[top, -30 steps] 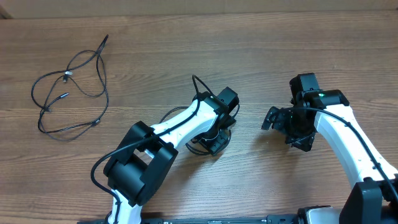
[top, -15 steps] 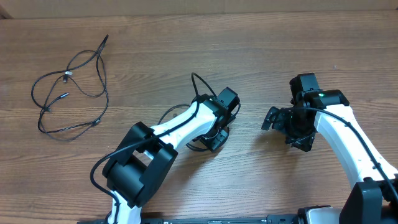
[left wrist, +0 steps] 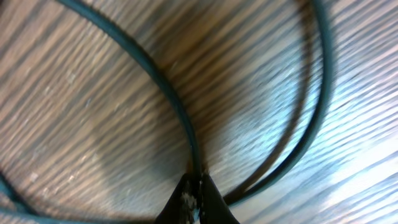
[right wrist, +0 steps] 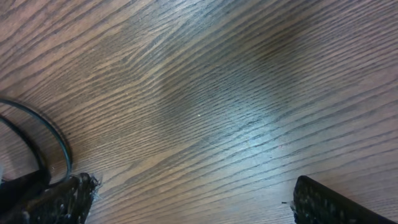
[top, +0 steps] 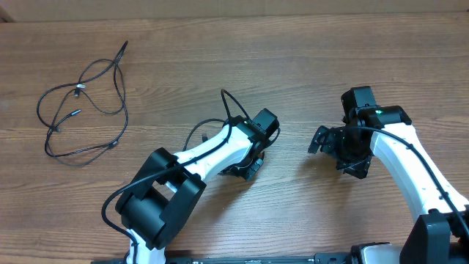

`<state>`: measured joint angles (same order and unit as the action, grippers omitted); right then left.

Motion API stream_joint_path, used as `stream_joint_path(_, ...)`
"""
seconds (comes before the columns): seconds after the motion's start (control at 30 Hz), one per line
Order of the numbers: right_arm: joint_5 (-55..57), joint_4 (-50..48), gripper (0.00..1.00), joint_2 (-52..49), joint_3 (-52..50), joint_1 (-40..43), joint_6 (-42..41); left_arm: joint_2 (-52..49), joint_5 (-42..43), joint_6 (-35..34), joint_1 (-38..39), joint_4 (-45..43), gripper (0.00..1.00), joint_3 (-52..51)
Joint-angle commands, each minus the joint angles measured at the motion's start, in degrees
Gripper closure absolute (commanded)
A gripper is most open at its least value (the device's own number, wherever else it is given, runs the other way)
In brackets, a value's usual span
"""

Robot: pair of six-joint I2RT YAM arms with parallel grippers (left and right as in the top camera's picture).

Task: Untangle cables

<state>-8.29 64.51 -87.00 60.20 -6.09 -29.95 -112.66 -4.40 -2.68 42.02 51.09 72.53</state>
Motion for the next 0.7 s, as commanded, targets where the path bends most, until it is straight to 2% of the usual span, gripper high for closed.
stream_joint_path(0.0, -0.42, 0.02, 0.0, 0.2, -0.24, 0.11, 0.55, 0.5, -3.58, -2.27, -0.24, 2.21, 0.96, 5.16)
stream_joint_path(0.13, -9.49, -1.57, 0.0, 0.2, -0.24, 0.09, 7.69, 2.93, -0.44, -2.05, -1.81, 6.4, 0.96, 13.68)
stream_joint_path(0.23, -16.9, -3.17, 0.0, 0.2, -0.24, 0.09, 12.2, 4.83, 7.28, 0.26, -3.78, 10.49, 0.96, 20.81)
stream_joint_path(0.4, -23.43, -7.02, 0.0, 0.2, -0.24, -0.22, 12.92, 6.75, 21.94, 4.26, -7.17, 17.75, 0.96, 30.47)
stream_joint_path(0.67, -30.6, -15.02, 0.0, 0.2, -0.24, -2.19, 12.52, 10.05, 28.48, 7.65, -8.31, 22.25, 0.96, 35.78)
